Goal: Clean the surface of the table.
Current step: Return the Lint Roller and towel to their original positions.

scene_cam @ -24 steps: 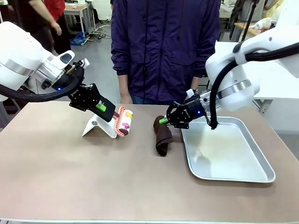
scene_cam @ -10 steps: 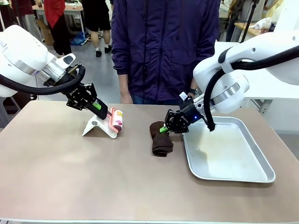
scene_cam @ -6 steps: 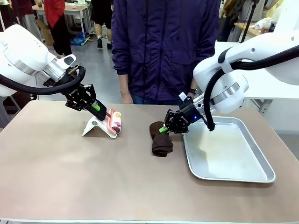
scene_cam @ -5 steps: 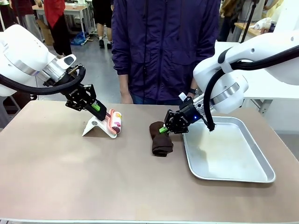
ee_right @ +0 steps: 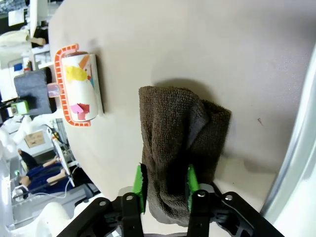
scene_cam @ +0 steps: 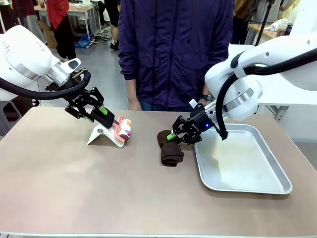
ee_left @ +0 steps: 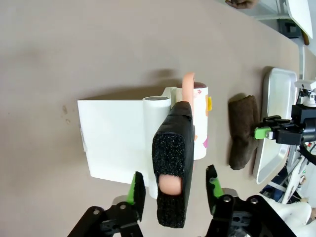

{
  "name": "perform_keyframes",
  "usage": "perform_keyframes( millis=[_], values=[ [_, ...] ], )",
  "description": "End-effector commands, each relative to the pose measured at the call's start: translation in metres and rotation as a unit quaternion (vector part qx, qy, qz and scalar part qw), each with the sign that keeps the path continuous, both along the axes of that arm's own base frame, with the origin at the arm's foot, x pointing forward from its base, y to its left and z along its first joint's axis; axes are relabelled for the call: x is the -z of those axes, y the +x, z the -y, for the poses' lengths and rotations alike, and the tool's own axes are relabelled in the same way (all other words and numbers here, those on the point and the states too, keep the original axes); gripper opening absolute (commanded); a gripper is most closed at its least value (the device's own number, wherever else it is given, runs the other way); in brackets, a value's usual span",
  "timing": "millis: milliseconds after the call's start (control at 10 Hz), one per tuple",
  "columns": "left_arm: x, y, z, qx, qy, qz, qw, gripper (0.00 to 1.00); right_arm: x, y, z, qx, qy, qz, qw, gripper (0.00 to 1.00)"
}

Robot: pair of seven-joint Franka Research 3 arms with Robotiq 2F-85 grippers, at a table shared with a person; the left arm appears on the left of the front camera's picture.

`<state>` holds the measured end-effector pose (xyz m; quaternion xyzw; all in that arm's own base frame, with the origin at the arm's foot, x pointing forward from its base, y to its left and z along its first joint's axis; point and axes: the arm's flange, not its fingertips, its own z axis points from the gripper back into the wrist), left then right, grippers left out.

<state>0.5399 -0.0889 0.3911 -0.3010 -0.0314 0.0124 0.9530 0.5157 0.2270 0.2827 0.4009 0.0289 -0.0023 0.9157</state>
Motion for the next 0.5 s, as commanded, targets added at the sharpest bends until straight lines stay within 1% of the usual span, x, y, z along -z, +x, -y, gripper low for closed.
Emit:
perform_keyframes(
  millis=[0,100,200,400],
  values=[
    [-0.006,0.002,-0.002,-0.013,0.010,-0.002,1.000,1.00,-0.002,0.007,0.001,-0.013,-0.007,-0.006,1.000,1.00],
    [-0.007,0.001,-0.004,-0.015,0.010,-0.001,1.000,1.00,-0.002,0.007,0.000,-0.016,-0.010,-0.006,1.000,0.89],
    [-0.009,-0.001,-0.007,-0.019,0.007,0.001,1.000,1.00,-0.002,0.007,0.000,-0.018,-0.012,-0.005,1.000,0.98],
    [-0.015,-0.008,-0.014,-0.025,-0.002,0.012,1.000,1.00,-0.004,0.007,-0.002,-0.023,-0.012,-0.003,1.000,1.00]
  ],
)
